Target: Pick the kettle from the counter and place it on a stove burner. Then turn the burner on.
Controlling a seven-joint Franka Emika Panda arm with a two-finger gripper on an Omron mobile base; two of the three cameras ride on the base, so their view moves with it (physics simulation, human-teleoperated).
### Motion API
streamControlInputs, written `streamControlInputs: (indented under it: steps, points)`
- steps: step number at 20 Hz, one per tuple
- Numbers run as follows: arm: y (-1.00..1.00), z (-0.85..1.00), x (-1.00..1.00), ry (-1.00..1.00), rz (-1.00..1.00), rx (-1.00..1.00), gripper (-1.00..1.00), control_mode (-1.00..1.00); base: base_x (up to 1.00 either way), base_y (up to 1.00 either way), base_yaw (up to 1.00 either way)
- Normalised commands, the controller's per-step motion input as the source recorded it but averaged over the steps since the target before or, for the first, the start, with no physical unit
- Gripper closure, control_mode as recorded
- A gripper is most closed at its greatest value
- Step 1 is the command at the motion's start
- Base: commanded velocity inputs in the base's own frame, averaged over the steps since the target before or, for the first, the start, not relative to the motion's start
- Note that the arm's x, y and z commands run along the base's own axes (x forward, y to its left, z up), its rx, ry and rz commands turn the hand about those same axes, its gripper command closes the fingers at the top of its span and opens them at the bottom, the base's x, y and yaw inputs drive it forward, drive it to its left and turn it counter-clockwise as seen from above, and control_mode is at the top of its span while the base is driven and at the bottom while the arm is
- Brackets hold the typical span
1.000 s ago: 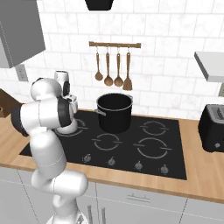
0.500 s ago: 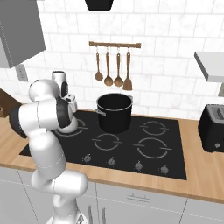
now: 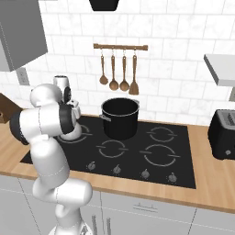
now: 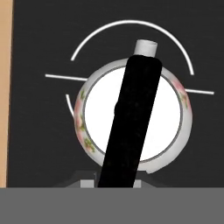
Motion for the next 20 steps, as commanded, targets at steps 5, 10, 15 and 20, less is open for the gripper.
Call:
streamControlInputs:
  steps: [5, 10, 15, 20]
  points:
    - [0.0, 0.0, 0.0, -0.01, 0.0, 0.0, 1.0, -1.0, 0.0, 0.0, 0.0]
    - [0.0, 0.0, 0.26, -0.03, 0.03, 0.0, 1.0, -1.0, 0.0, 0.0, 0.0]
    - [0.0, 0.0, 0.08, 0.0, 0.02, 0.0, -1.0, -1.0, 0.0, 0.0, 0.0]
    - [0.01, 0.0, 0.0, 0.0, 0.0, 0.0, -1.0, -1.0, 0.0, 0.0, 0.0]
